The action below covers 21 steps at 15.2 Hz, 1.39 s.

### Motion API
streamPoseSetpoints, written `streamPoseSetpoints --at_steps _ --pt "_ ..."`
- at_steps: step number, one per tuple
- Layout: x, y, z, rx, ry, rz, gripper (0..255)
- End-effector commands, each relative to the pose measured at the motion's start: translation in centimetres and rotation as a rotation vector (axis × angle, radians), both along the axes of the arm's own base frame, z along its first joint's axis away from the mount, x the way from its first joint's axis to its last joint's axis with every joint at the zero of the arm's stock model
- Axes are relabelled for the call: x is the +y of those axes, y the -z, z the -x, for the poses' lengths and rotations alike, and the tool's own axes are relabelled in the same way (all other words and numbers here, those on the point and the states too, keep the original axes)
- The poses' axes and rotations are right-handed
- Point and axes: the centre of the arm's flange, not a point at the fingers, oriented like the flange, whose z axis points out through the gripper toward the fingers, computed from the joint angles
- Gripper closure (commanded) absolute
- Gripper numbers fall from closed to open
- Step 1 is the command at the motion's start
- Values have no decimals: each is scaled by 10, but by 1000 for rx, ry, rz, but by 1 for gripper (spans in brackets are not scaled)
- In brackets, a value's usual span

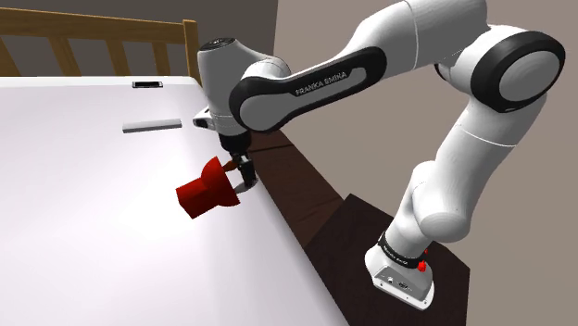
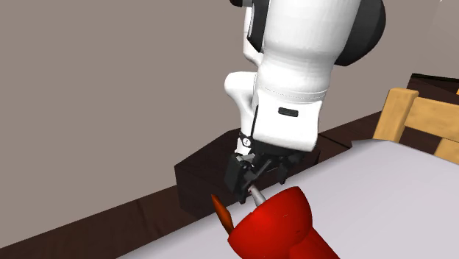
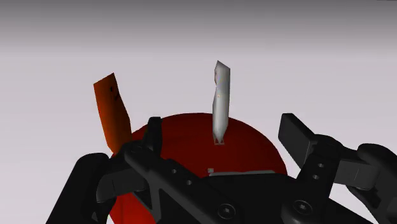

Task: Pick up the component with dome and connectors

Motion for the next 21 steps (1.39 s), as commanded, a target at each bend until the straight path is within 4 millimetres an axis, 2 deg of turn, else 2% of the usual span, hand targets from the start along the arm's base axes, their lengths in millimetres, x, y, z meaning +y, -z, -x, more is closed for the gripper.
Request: streamPoseSetpoints --at_steps 1,6,8,9,18,21 --pt "6 12 1 1 -21 3 0" --pt "6 38 1 1 -21 3 0" --pt "6 41 1 1 -21 3 0" --pt "6 41 2 1 -21 3 255" --pt "6 41 1 1 -21 3 255" --pt "6 25 1 1 -21 3 255"
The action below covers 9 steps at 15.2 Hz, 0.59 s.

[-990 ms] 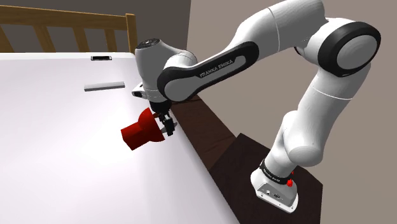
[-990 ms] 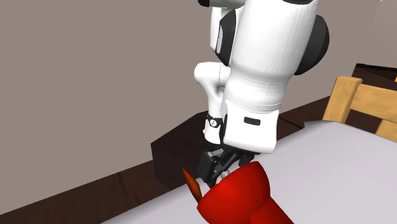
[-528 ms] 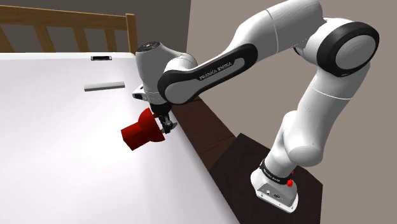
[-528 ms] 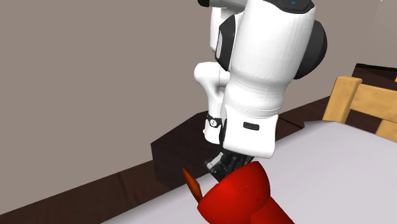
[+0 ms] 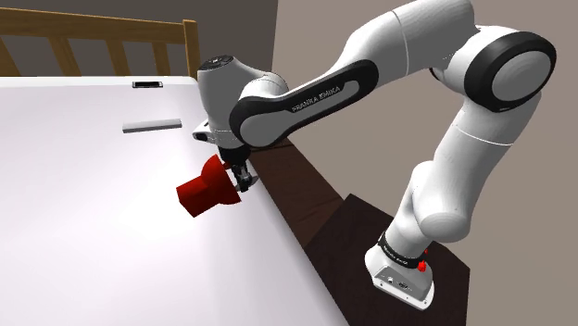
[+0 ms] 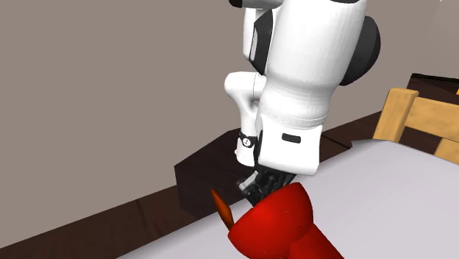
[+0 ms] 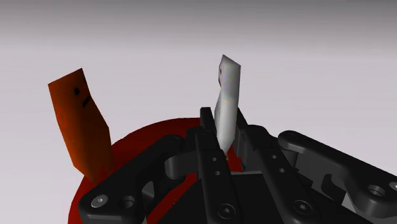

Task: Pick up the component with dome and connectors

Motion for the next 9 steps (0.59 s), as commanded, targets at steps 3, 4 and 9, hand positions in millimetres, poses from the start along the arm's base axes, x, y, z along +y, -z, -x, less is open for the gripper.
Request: streamPoseSetpoints --at_steps 3,4,9 --pt "1 -21 -1 -1 0 -1 255" --pt "1 -26 -1 -1 0 -1 255" --pt "1 -53 -1 -1 0 -1 255"
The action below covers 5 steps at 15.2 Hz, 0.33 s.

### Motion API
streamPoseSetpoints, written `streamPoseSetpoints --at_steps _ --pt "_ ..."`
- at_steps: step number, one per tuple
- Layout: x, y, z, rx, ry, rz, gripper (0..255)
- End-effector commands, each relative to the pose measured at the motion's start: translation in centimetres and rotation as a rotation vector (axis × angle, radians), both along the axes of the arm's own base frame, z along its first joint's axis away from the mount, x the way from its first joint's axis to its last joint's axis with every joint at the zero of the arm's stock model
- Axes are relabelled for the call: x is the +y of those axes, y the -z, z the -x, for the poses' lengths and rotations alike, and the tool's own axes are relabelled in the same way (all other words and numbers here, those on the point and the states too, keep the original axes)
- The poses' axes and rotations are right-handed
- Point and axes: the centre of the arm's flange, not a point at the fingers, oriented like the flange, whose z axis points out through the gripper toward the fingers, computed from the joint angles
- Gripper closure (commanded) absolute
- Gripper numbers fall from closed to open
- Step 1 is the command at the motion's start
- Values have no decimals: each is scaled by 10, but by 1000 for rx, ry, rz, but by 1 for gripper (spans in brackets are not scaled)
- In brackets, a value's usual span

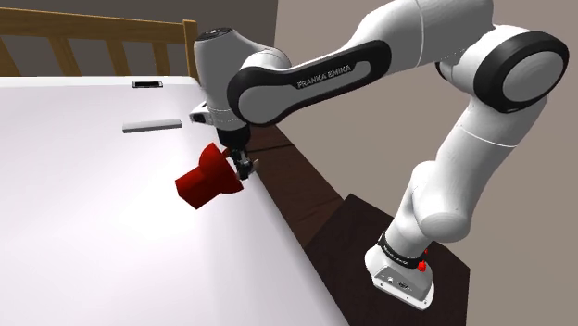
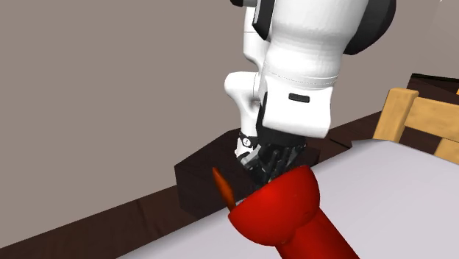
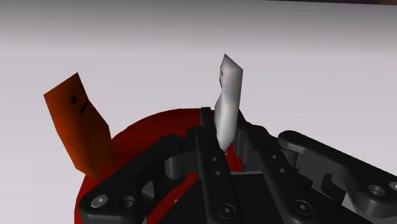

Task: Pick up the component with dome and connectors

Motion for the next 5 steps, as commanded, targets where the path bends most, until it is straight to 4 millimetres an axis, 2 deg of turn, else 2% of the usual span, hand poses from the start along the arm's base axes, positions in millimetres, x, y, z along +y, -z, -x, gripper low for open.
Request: streamPoseSetpoints --at_steps 1,3,5 --pt "-1 -10 -1 -1 0 -1 255" --pt "-1 -21 -1 -1 0 -1 255" --pt "-1 -22 -1 -1 0 -1 255"
